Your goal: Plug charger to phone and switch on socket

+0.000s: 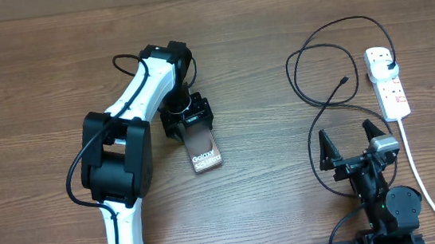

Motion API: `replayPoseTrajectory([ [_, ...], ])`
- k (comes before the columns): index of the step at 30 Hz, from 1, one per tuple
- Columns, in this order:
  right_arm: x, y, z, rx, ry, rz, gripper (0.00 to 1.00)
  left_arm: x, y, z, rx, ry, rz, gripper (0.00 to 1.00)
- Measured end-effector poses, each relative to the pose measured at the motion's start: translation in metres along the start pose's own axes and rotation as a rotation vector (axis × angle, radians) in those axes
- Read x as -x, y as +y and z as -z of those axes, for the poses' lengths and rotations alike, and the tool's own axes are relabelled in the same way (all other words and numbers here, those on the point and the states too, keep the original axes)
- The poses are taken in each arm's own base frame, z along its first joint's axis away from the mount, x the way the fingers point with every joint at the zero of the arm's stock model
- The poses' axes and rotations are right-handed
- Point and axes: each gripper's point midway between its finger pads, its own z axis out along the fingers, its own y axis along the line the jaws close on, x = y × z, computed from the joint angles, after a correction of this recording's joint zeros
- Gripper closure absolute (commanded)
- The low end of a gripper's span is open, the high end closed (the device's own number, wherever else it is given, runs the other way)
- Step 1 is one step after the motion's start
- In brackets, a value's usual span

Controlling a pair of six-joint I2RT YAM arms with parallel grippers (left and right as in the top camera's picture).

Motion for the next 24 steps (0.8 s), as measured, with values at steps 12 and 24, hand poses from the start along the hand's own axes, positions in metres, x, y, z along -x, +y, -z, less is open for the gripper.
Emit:
replayPoseTrajectory([
  [12,0.0,0.0,0.0,0.0,0.0,0.0,0.0,0.008,0.0,0.0,0.006,-0.035,-0.053,0.47],
  [24,0.0,0.0,0.0,0.0,0.0,0.0,0.0,0.058,0.027,0.007,0.192,-0.281,-0.045,0.44],
])
